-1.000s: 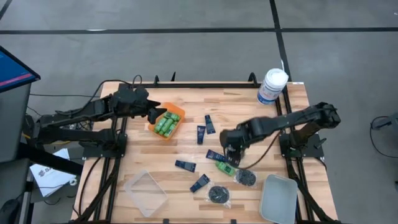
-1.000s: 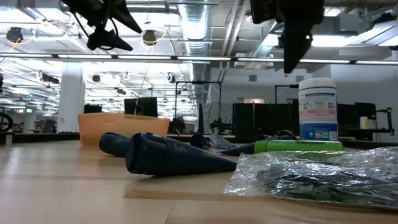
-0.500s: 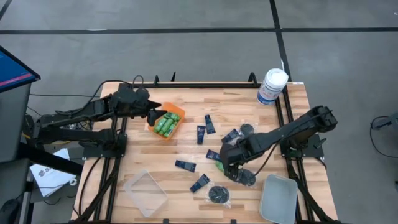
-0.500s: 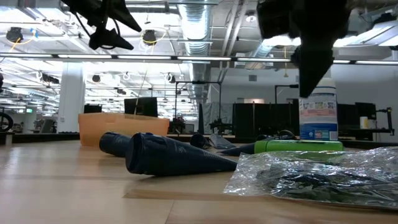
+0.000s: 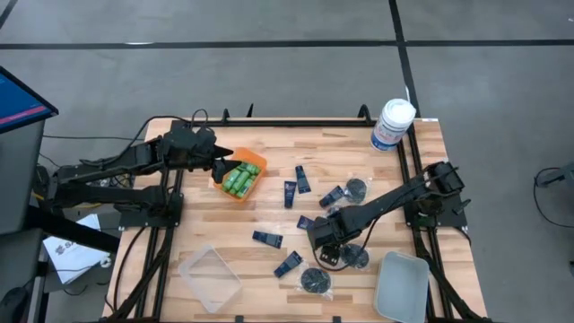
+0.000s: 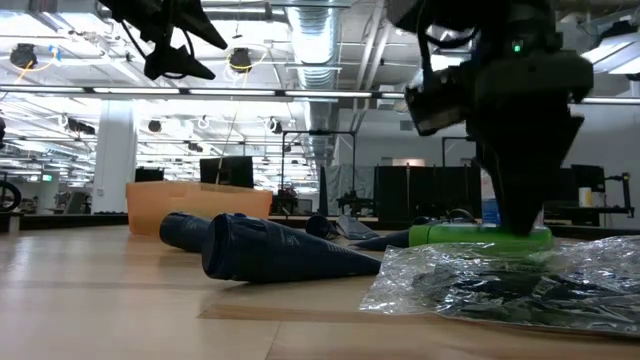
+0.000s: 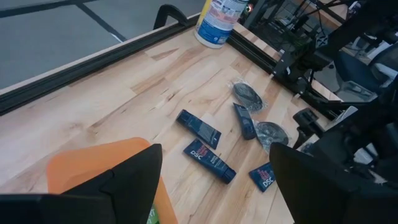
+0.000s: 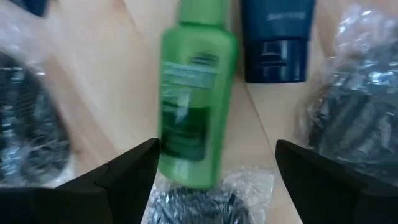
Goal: Pick & Place Travel size toiletries
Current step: Put the green shampoo bottle into the top orange bin
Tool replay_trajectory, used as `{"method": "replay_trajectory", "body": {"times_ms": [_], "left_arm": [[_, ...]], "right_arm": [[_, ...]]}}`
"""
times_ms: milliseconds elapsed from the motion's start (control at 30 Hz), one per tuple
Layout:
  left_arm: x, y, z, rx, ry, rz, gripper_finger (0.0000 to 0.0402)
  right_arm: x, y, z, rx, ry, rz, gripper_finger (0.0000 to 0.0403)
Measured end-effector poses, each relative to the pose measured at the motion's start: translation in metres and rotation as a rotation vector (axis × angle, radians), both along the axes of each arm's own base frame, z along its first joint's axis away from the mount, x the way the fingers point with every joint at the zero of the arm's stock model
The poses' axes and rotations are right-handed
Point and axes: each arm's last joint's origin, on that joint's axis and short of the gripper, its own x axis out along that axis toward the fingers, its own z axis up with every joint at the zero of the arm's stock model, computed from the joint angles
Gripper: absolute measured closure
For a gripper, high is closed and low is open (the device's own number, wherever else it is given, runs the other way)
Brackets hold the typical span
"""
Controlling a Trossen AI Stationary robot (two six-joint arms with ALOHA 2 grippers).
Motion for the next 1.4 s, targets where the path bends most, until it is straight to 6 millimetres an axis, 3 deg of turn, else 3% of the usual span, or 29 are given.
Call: {"method": "replay_trajectory", "body": {"times_ms": [200, 433, 933, 1133, 1400], "left_arm": [[0.000, 0.000, 0.000, 0.000, 0.000, 0.000, 0.0107], [0.000, 0.000, 0.000, 0.000, 0.000, 0.001, 0.0107], [0.000, 0.000, 0.000, 0.000, 0.000, 0.000, 0.0107], [0.000, 0.000, 0.000, 0.000, -0.001, 0.001, 0.0107], [0.001, 0.000, 0.001, 0.001, -0.014, -0.004, 0.0107]], "right_arm": [[0.007, 0.005, -0.018, 0.015, 0.010, 0.013, 0.0091], [0.007, 0.003, -0.019, -0.004, 0.015, 0.008, 0.0103], [0.006, 0.003, -0.017, -0.003, 0.026, 0.063, 0.0238], [0.011, 0.004, -0.001, 0.024, -0.019, 0.153, 0.0240], [0.007, -0.019, 0.048, 0.018, -0.177, 0.140, 0.0237]]}}
